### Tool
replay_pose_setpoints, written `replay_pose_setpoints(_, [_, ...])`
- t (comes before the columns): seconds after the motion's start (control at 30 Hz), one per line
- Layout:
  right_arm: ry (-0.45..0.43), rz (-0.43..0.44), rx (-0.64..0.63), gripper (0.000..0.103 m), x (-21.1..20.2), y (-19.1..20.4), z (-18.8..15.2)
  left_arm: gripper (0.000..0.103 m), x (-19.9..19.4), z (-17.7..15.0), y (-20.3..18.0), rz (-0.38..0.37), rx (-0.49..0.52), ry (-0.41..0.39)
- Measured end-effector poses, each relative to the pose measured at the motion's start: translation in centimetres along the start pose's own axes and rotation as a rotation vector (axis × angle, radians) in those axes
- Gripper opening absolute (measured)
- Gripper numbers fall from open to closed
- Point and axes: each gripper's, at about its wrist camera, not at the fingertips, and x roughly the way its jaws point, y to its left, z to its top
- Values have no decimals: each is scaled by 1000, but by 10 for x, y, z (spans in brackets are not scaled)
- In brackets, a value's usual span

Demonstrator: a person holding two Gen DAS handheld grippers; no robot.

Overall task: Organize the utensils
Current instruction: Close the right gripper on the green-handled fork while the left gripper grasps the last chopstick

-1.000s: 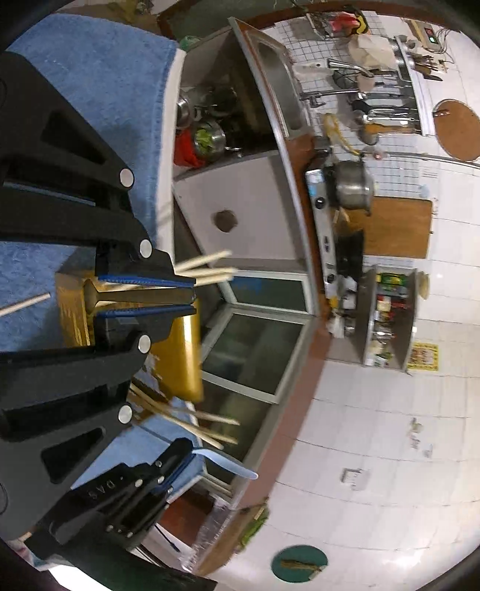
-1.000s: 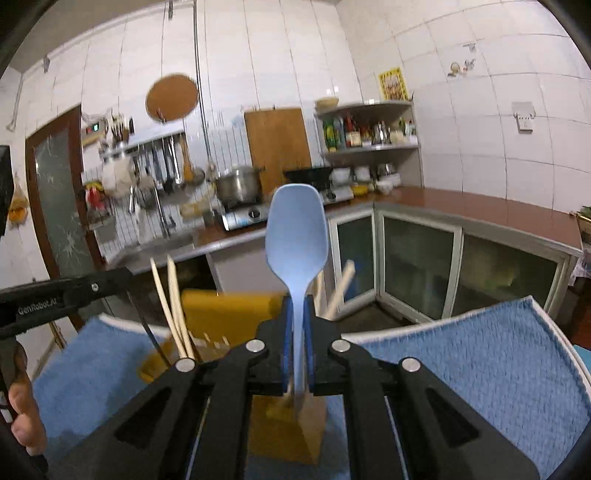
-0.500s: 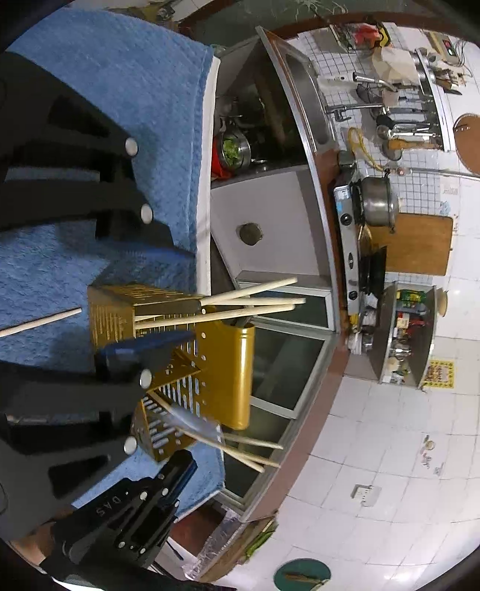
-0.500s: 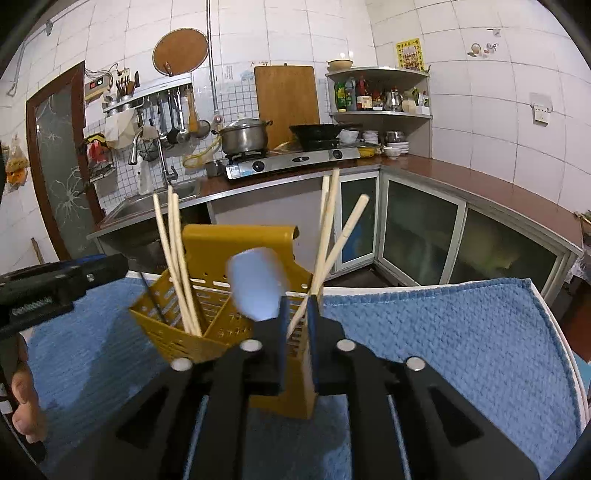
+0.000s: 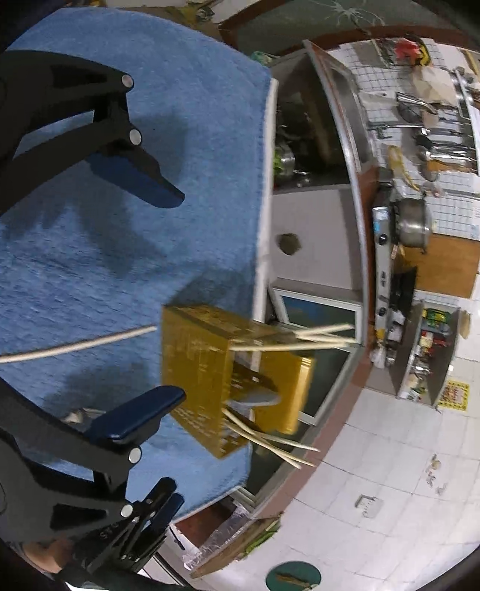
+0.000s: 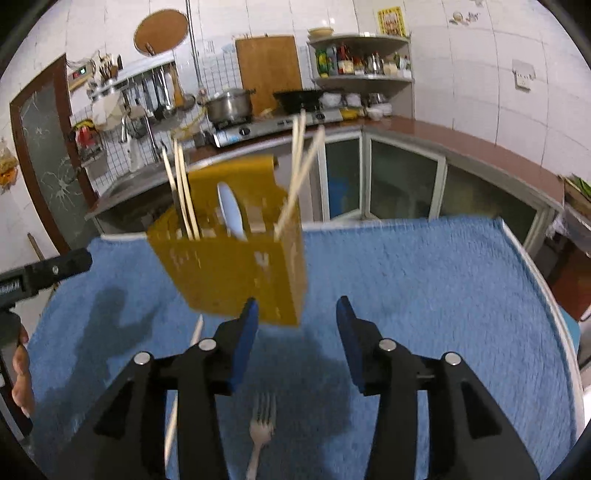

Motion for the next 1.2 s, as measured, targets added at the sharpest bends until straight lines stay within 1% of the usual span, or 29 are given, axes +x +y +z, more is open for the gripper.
replay_pose_setpoints(0.07, [33,0,20,44,5,-3,-17,95,11,-12,0,0,1,48])
replay_pose_setpoints(0.17, [84,-1,46,44,15,-5,-46,95,28,-29,-4,13,23,101])
replay_pose_setpoints(0.33, [157,8,49,44,29,4,-81,93,60,-55,-18,25,49,172])
replay_pose_setpoints(0.37, [165,10,44,44,30,7,-86,93,65,-57,-22,27,54,180])
replay_pose_setpoints(0.57, [209,20,35,44,34,19,-100,82,96,-59,-36,22,68,233])
replay_pose_setpoints(0.63, [212,15,34,44,36,19,-98,71,105,-59,-40,30,77,250])
replay_pose_setpoints(0.67, [215,14,39,44,38,18,-97,68,110,-58,-42,27,78,263])
replay_pose_setpoints(0.7, [220,13,42,44,39,19,-96,62,115,-57,-43,24,77,274])
replay_pose_setpoints(0.73, [225,12,47,45,41,19,-94,53,120,-56,-45,23,76,289])
replay_pose_setpoints(0.8, [232,9,45,45,44,22,-92,47,128,-56,-46,35,85,307])
replay_pose_setpoints(0.87, [245,1,37,45,48,26,-90,45,132,-54,-50,53,102,305])
replay_pose_setpoints(0.9, [250,-11,30,45,49,28,-88,40,133,-53,-51,61,107,305])
replay_pose_setpoints(0.93, [255,-21,23,45,52,28,-86,37,134,-52,-52,72,113,304])
replay_pose_setpoints(1.0, [263,-59,-9,41,57,34,-83,28,135,-51,-52,83,116,300])
replay_pose_setpoints(1.07, [267,-83,-22,37,63,37,-79,25,135,-51,-52,84,123,297])
replay_pose_setpoints(1.13, [278,-92,-15,29,65,37,-75,16,135,-49,-50,76,122,294])
replay_pose_setpoints(1.2, [290,-101,-14,24,67,35,-71,13,134,-48,-48,66,122,292])
